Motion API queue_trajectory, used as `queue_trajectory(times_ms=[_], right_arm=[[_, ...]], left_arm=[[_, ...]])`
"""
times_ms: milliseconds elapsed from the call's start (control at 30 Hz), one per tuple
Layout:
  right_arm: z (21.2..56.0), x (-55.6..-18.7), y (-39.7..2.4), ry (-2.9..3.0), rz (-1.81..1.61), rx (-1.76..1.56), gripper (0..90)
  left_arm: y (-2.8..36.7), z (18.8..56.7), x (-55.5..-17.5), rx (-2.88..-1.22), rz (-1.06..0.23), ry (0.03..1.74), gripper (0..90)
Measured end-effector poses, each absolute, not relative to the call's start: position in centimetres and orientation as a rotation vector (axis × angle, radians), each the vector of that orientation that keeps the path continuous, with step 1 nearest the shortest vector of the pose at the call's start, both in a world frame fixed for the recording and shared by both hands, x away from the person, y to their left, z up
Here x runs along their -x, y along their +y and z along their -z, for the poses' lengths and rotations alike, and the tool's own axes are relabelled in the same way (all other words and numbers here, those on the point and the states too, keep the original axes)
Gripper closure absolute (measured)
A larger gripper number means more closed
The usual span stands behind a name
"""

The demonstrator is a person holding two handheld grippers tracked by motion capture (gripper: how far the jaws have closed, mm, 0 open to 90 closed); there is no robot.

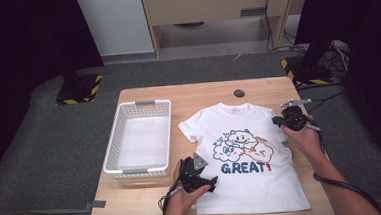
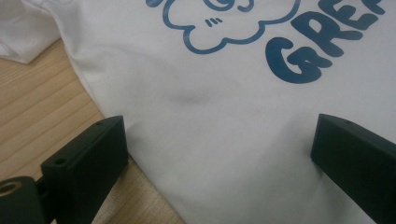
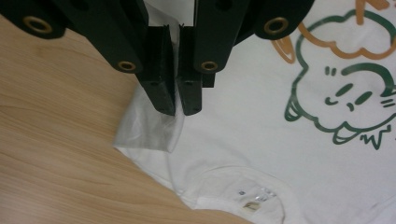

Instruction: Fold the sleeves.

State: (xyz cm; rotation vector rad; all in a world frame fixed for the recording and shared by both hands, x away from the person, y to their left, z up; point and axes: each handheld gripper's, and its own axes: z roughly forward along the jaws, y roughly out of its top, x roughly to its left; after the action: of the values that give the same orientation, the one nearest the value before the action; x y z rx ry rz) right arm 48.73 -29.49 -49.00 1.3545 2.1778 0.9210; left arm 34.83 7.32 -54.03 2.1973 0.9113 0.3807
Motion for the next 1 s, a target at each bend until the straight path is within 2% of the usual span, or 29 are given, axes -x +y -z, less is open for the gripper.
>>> queue_trajectory(times_ms=[200,433,500,533,567,667,700,767,1000], right_arm=[[49.7,-50.3,-25.8,2.194,-0.808,-1.388,85.1],[50.4,-51.6,-24.3,2.162,-0.765,-1.449,80.7],[50.3,-51.7,-24.2,2.149,-0.793,-1.443,69.5],[50.3,-51.7,-24.2,2.149,-0.793,-1.443,69.5],[49.9,-51.5,-24.4,2.135,-0.830,-1.446,57.4],[49.4,-51.1,-24.8,2.130,-0.868,-1.433,49.5],[48.9,-50.6,-25.2,2.140,-0.906,-1.417,40.5],[48.5,-50.0,-25.6,2.140,-0.941,-1.412,31.9],[49.3,-47.9,-26.5,2.182,-0.982,-1.379,16.9]], left_arm=[[7.3,54.0,-34.8,-2.197,-0.381,0.913,3.5],[7.3,54.0,-34.8,-2.197,-0.381,0.912,3.5],[7.3,54.0,-34.8,-2.197,-0.380,0.911,3.5],[7.3,54.0,-34.8,-2.197,-0.380,0.911,3.5],[7.3,54.0,-34.8,-2.198,-0.380,0.911,3.5],[7.3,54.0,-34.8,-2.196,-0.382,0.914,3.5],[7.3,54.0,-34.8,-2.196,-0.382,0.915,3.5],[7.3,54.0,-34.8,-2.196,-0.382,0.916,3.5],[7.3,54.0,-34.8,-2.194,-0.384,0.920,3.5]])
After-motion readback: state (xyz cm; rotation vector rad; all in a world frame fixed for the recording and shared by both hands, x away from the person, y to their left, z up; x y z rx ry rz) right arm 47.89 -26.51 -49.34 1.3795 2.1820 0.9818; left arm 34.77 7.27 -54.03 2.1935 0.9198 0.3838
